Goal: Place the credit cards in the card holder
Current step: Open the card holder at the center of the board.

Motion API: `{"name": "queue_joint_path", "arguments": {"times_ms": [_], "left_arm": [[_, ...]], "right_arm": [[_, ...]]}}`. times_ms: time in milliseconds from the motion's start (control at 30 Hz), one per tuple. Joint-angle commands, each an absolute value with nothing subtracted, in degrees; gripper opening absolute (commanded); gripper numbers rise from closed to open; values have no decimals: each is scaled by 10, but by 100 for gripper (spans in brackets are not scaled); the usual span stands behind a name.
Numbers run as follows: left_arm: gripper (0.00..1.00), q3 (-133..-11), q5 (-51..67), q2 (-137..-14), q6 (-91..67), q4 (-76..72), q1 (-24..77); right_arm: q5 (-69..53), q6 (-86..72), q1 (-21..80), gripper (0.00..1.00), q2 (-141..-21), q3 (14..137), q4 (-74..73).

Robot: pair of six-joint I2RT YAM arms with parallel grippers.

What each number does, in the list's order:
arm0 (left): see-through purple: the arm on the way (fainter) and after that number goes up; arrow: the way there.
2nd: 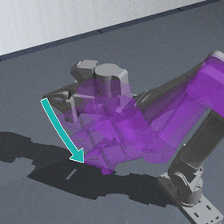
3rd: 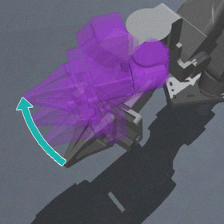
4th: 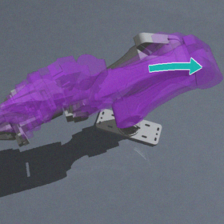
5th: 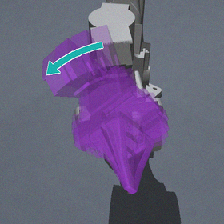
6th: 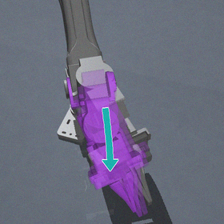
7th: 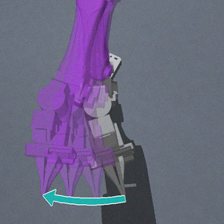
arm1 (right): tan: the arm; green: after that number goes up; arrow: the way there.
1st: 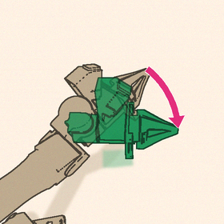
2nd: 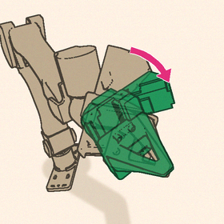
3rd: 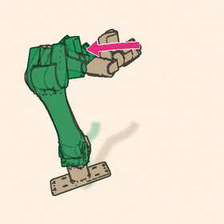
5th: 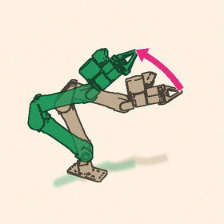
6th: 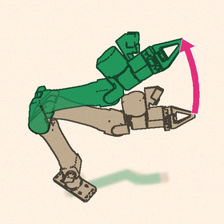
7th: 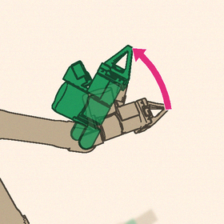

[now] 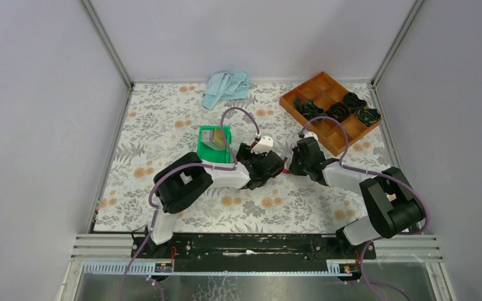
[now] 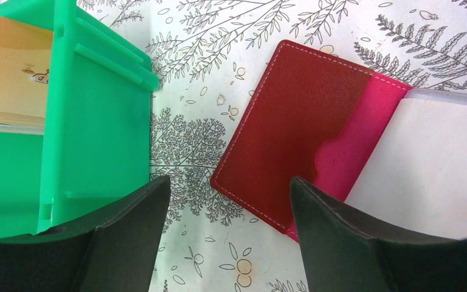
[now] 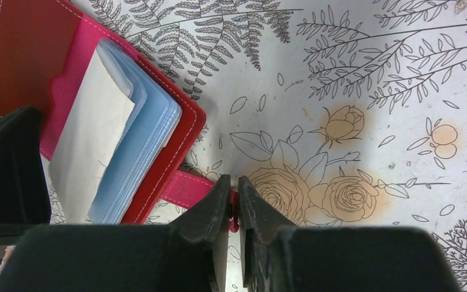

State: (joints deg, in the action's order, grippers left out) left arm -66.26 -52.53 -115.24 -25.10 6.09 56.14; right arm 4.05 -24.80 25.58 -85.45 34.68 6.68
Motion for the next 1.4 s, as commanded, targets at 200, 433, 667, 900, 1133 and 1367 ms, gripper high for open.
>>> {"name": "queue_joint_path", "arguments": {"times_ms": [200,433,667,900,1133,1367], "left_arm": [[78,-659,-488,-1158,-290,83,558],[78,-658,-487,-1157,-292,83,558],[77,-659,-483,-1157,-295,84,558],[77,-667,-483,-1160,-295,89,559],[77,-668,-481,-1159,-296,92,560],[77,-672,-479,-1161,-300,98,561]], "right_arm": [[66,-262,249,28,-843,351,52],[59,-266,249,29,-823,357,61],[43,-262,249,28,-816,353,90],[27,-258,250,23,-830,364,110],[8,-258,254,17,-849,371,129],[0,-260,262,15,-873,383,139]]}}
